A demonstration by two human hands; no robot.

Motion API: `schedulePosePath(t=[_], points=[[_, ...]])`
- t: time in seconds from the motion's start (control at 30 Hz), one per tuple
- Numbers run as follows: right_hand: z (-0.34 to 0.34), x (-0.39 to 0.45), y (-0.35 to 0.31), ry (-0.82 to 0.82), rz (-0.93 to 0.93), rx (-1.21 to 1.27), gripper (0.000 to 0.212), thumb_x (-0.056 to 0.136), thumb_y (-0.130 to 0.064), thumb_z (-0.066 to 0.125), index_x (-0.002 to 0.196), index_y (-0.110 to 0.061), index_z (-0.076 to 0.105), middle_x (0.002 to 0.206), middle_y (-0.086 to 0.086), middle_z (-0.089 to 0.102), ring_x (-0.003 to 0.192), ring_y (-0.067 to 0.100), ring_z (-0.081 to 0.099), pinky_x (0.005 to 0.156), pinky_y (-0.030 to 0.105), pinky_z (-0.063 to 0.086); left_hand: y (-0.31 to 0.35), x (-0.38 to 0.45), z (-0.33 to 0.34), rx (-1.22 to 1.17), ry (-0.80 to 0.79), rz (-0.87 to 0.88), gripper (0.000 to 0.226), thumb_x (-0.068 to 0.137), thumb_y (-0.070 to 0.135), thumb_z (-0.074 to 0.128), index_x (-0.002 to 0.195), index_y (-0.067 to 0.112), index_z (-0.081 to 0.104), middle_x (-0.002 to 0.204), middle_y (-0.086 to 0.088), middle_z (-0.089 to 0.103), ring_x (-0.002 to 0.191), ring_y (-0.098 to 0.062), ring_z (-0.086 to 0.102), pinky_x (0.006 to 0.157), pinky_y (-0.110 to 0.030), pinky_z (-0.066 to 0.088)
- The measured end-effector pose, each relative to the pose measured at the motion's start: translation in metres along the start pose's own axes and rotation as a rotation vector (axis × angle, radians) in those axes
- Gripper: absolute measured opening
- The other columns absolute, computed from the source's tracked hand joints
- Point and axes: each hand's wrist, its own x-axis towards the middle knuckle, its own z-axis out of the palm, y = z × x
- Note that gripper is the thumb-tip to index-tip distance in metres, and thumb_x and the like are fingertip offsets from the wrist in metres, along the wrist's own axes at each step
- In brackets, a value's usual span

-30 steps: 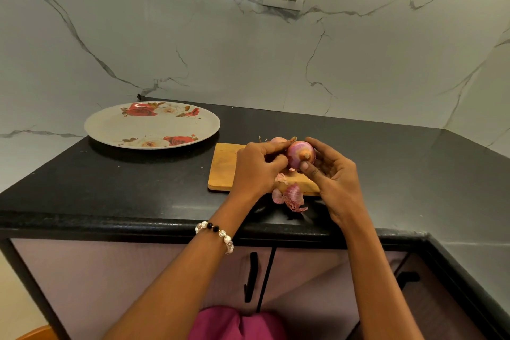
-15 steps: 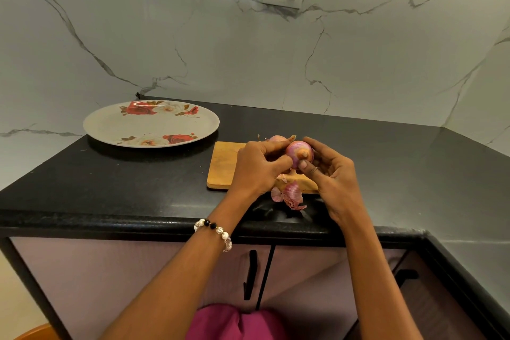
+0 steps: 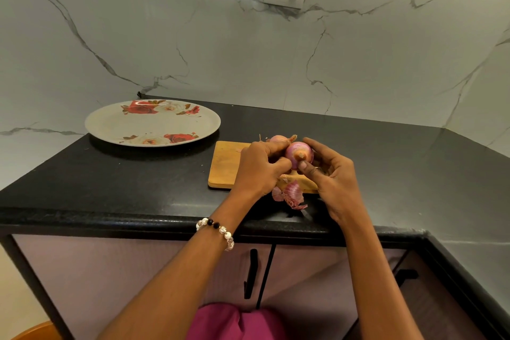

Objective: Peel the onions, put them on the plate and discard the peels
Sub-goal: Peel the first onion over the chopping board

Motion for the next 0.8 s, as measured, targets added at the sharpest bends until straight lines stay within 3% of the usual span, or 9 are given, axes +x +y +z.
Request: schedulePosePath(t=[0.27,0.53,0.8], points=[[-0.0006,0.0006,0.002,-0.004,-0.028,-0.008,0.045,0.09,-0.002,0.064,0.135,-0.009,0.057,0.119,0.005,0.069,0.112,0.02,0.067,0.092,0.031,0.057,-0.0044,0.0027,0.0008,0.031,0.093,-0.012,0.031,0.084,-0.001,0.061,0.113,0.01,0.069,0.105,-0.006,0.072,0.095,-0.011,0.068,0.086,-0.03,0.056],[-0.0001,0.0003,-0.0003,0.057,-0.09,-0.082,0.05,0.082,-0.003,0.074,0.13,-0.011,0.06,0.12,0.006,0.067,0.108,0.016,0.066,0.09,0.028,0.056,-0.0069,0.0009,0.0012,-0.066,0.086,-0.074,0.025,0.082,0.022,0.075,0.105,0.013,0.073,0.093,-0.002,0.075,0.081,-0.01,0.071,0.075,-0.035,0.06],[0.0018,-0.0009,-0.0026,0.048,-0.147,-0.133,0.05,0.081,0.001,0.076,0.127,-0.011,0.059,0.12,0.004,0.064,0.103,0.005,0.065,0.083,0.018,0.054,-0.0015,-0.0013,0.0001,-0.024,0.113,-0.086,0.005,0.084,0.009,0.07,0.087,0.009,0.073,0.074,-0.005,0.072,0.058,-0.012,0.069,0.056,-0.031,0.06]])
